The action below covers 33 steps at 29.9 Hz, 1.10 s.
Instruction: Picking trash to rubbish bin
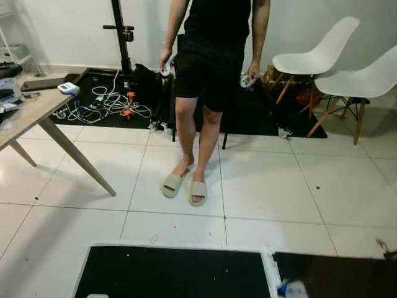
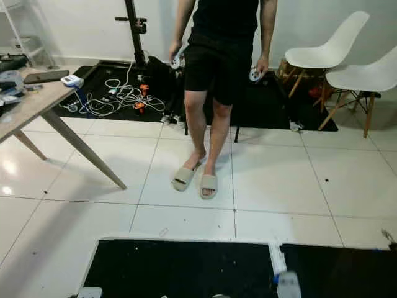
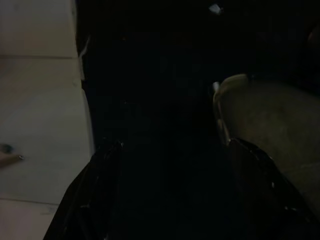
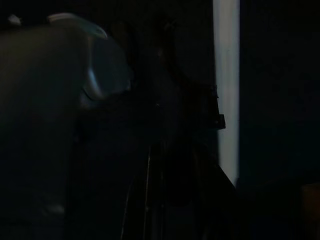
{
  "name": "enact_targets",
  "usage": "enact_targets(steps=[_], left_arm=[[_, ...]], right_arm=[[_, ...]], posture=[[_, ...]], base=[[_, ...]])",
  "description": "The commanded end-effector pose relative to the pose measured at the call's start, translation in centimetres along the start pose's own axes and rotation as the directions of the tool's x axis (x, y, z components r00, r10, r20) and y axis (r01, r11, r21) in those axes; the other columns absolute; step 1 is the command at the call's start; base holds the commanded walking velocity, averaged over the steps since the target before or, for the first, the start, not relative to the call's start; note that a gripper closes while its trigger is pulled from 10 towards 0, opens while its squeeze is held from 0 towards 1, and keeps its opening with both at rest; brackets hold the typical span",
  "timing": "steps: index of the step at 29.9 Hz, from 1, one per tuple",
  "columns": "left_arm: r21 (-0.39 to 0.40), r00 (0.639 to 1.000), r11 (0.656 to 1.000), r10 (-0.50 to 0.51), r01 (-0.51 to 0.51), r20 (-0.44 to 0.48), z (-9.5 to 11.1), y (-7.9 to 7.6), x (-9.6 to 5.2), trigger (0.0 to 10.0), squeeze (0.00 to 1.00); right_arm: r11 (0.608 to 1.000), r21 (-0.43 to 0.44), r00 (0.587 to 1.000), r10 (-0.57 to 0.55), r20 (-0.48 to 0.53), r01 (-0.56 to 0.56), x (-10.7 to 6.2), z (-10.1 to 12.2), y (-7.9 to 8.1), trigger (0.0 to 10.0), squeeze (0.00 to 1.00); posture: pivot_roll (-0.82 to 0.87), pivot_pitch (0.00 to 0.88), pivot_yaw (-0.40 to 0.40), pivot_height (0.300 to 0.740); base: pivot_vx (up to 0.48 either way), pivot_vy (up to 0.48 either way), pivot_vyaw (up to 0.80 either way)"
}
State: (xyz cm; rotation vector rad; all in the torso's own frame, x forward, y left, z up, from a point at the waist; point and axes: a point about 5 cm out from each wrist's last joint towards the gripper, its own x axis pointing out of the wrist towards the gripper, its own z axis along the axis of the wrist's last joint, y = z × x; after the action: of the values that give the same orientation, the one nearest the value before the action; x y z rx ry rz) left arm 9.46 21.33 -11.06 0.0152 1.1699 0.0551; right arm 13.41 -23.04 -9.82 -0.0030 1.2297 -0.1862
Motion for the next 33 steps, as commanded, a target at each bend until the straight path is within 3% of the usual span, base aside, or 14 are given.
enact_targets(steps=[1,13,19,22,24,28,33], left_arm=[[-0.005,1.000,1.000,0.005,-0.005,-0.003,0.0,0.3,0.0,10.0,0.00],[-0.006,0.999,0.999,0.035,-0.036,-0.040,-2.1,2.0,-0.8,10.0,0.00],[-0.026,0.996,0.996,0.080,-0.081,-0.049,-3.0,3.5,-1.3,10.0,0.00],[-0.048,0.994,0.994,0.096,-0.099,-0.056,-3.3,3.4,-1.3,10.0,0.00],[-0.071,0.992,0.990,0.124,-0.126,-0.029,-2.2,3.1,-1.0,10.0,0.00],[-0.122,0.990,0.984,0.138,-0.132,0.038,0.1,2.9,-0.5,10.0,0.00],[-0.145,0.986,0.983,0.131,-0.116,0.101,2.0,2.4,-0.2,10.0,0.00]], right_arm=[[1.000,-0.008,1.000,-0.008,0.024,0.009,0.0,0.6,-0.3,10.0,0.00],[1.000,-0.021,1.000,0.005,-0.004,-0.005,0.0,-0.5,0.0,10.0,0.00],[0.998,-0.053,1.000,0.021,-0.023,-0.022,0.0,-1.0,0.6,10.0,0.00],[0.997,-0.071,0.999,0.035,-0.020,-0.036,0.1,-0.7,1.1,10.0,0.00],[0.986,-0.157,0.998,0.055,-0.010,-0.056,0.1,0.3,1.7,10.0,0.00],[0.975,-0.208,0.996,0.083,0.024,-0.076,0.0,1.8,2.2,10.0,0.00],[0.981,-0.127,0.981,0.160,0.111,-0.146,-0.2,4.6,3.5,10.0,0.00]], posture=[[-0.03,0.063,0.054,0.740],[0.01,0.107,0.074,0.740],[0.04,0.091,0.077,0.740],[0.05,0.077,0.063,0.740],[0.07,0.091,0.042,0.740],[0.08,0.062,0.021,0.740],[0.08,0.028,0.004,0.740]], base=[[0.000,0.000,-0.77],[0.000,0.000,-0.77],[0.000,0.000,-0.77],[0.000,0.000,-0.77],[0.000,0.000,-0.77],[0.000,0.000,-0.77],[0.000,0.000,-0.77]])
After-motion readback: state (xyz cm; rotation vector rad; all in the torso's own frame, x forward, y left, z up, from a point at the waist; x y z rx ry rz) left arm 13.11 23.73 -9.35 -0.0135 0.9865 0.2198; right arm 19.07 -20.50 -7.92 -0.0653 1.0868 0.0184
